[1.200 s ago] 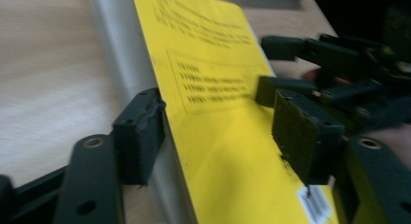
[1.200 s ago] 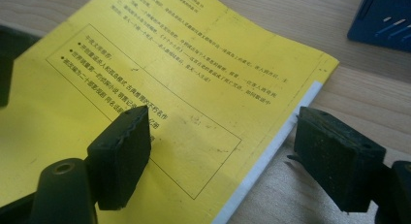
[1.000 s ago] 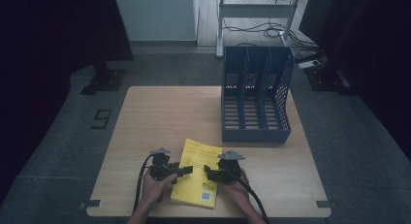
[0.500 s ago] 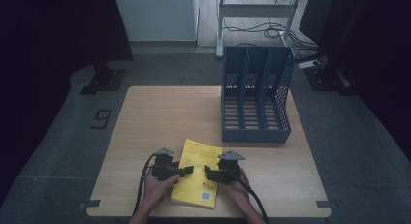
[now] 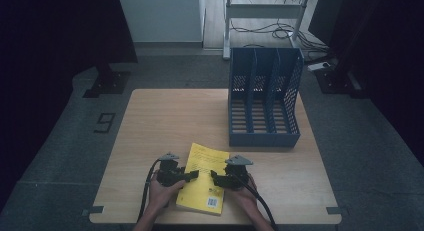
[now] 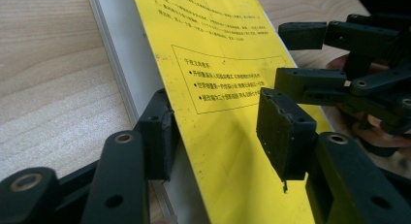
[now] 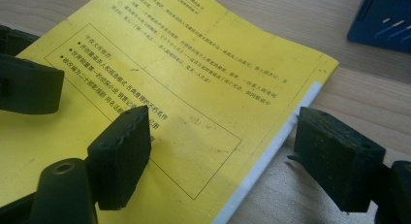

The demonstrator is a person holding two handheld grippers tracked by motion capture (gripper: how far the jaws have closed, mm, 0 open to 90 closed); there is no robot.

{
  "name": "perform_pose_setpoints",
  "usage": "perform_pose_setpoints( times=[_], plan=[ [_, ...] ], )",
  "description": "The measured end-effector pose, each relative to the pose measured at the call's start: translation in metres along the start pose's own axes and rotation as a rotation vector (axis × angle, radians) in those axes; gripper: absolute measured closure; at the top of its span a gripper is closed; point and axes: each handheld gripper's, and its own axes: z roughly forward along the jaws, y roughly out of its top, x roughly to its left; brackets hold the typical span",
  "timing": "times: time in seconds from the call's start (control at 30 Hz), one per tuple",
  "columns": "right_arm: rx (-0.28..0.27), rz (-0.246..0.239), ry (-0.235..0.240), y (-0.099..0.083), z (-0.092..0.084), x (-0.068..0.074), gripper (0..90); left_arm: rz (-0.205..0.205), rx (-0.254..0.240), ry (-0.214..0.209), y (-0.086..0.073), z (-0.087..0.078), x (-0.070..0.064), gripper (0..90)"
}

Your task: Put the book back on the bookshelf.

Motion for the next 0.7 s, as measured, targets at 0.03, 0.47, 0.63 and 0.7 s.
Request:
perform_pose_setpoints(
  times=[0.03,0.47,0.63,0.7],
  plan=[
    [0.000,0.000,0.000,0.0000,0.0000,0.0000,20.5,-0.009,0.001,-0.013,0.0000,-0.0004,0.0008,51.5],
    [-0.002,-0.001,0.003,0.0001,-0.0001,-0.0003,20.4,0.004,0.000,-0.028,0.0005,-0.0021,-0.0032,58.9],
    [-0.002,-0.004,0.001,0.0001,0.0000,-0.0001,20.4,0.024,0.005,0.012,-0.0001,-0.0004,-0.0035,63.2],
    [-0.002,-0.005,0.000,0.0001,0.0000,-0.0001,20.4,0.025,0.008,0.016,0.0001,0.0006,-0.0038,61.7]
  ],
)
